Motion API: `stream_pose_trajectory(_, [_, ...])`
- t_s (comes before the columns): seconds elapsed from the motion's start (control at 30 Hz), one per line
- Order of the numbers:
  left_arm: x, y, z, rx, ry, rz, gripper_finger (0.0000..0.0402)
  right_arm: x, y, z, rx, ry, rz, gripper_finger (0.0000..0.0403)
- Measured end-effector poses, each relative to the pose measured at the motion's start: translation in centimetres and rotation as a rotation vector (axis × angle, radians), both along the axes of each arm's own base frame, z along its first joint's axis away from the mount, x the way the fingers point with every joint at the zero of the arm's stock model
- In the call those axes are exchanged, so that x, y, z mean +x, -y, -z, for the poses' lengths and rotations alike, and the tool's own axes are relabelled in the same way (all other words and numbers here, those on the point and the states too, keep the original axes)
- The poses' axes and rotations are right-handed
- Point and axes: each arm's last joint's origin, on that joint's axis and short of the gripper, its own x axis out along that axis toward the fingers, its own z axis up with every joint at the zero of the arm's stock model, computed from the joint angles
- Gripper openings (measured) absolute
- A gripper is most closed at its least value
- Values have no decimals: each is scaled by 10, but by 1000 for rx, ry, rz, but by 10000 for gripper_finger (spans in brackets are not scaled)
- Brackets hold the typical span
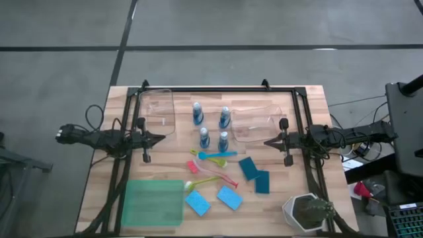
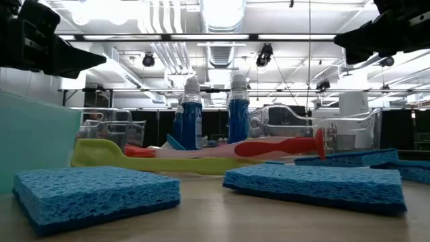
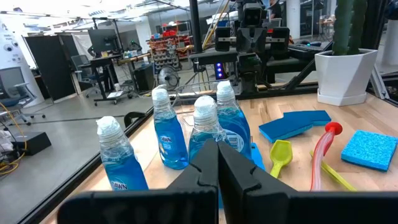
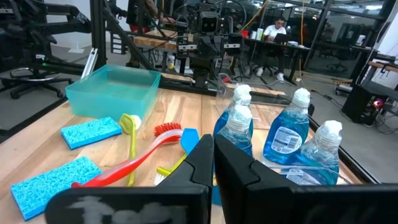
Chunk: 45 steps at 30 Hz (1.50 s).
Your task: Pick & Place Kitchen Sink Supplies
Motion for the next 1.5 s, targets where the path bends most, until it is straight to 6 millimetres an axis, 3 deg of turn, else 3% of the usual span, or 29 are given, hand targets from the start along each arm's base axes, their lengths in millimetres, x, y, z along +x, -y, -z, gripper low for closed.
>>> stream_pose_trajectory(0.9, [0,0,0,0,0,0,0,0,0,-1,3,8,-1,8])
stream_pose_trajectory(1.07, [0,0,0,0,0,1,0,0,0,-11,166,107,12,8])
stream_pose_trajectory(1.3, [0,0,0,0,0,0,0,2,1,-26,228,270,22,8])
stream_pose_trajectory(1.5, [0,0,0,0,0,0,0,13,1,-26,419,289,68,8])
